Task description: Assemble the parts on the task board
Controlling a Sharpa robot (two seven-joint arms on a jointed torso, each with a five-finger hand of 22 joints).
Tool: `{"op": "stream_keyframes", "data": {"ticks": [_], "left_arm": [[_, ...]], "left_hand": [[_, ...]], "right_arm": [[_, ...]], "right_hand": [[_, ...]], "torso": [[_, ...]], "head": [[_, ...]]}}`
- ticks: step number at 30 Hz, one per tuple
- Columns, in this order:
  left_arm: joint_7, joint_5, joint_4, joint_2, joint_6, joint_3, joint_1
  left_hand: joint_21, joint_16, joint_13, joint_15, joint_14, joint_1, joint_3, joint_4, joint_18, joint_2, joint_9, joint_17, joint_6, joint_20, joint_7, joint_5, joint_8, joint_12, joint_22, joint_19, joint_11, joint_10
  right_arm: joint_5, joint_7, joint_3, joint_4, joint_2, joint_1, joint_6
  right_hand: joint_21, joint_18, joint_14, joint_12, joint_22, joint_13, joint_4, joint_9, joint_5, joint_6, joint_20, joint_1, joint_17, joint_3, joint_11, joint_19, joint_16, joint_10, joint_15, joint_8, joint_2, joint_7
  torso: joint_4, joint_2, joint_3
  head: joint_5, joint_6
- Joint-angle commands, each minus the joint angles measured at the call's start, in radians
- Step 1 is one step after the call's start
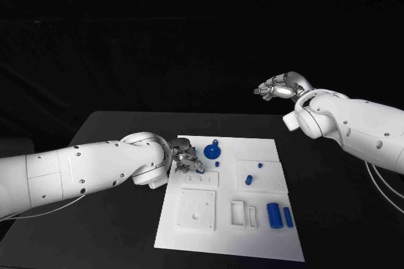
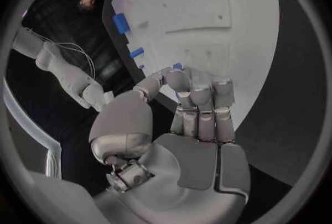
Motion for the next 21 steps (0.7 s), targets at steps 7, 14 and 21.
{"op": "stream_keyframes", "data": {"ticks": [7,14,21], "left_arm": [[0.001,-0.061,-0.016,0.017,0.059,-0.002,-0.006],[0.002,-0.061,-0.018,0.019,0.072,-0.002,-0.01],[0.0,-0.063,-0.02,0.022,0.075,-0.002,-0.01]], "left_hand": [[0.007,0.007,0.001,-0.049,0.047,-0.007,-0.001,0.009,-0.01,0.017,0.225,-0.003,0.138,-0.107,-0.089,-0.009,0.003,0.008,0.018,0.006,-0.018,-0.016],[0.006,0.011,-0.004,-0.046,0.04,-0.021,0.004,0.007,-0.011,0.042,0.23,-0.01,0.137,-0.106,-0.087,-0.018,-0.004,0.013,0.018,-0.002,-0.017,-0.024],[0.007,0.012,-0.006,-0.046,0.038,-0.025,0.005,0.003,-0.011,0.043,0.231,-0.012,0.137,-0.106,-0.087,-0.018,-0.006,0.015,0.018,-0.004,-0.017,-0.025]], "right_arm": [[0.016,0.015,0.0,0.003,0.006,0.001,0.031],[0.016,0.004,0.0,0.0,0.007,0.001,0.043],[0.016,0.003,0.0,-0.001,0.009,0.001,0.043]], "right_hand": [[-0.034,-0.017,-0.016,-0.027,-0.016,-0.037,0.009,-0.004,0.007,-0.007,0.007,0.006,-0.045,0.006,0.01,-0.022,-0.034,0.0,0.01,0.008,0.002,0.011],[-0.054,-0.014,-0.015,-0.043,-0.027,-0.059,0.013,-0.007,0.007,-0.011,0.012,0.002,-0.071,0.005,0.013,-0.024,-0.049,0.003,0.014,0.009,0.002,0.013],[-0.059,-0.014,-0.014,-0.047,-0.029,-0.065,0.015,-0.008,0.007,-0.011,0.013,0.002,-0.077,0.004,0.014,-0.024,-0.052,0.004,0.015,0.01,0.003,0.013]], "torso": [[-0.0004,0.001,0.0006],[0.001,0.0,0.0004],[0.0008,0.0,0.001]], "head": [[-0.003,-0.009],[-0.004,-0.014],[-0.005,-0.017]]}}
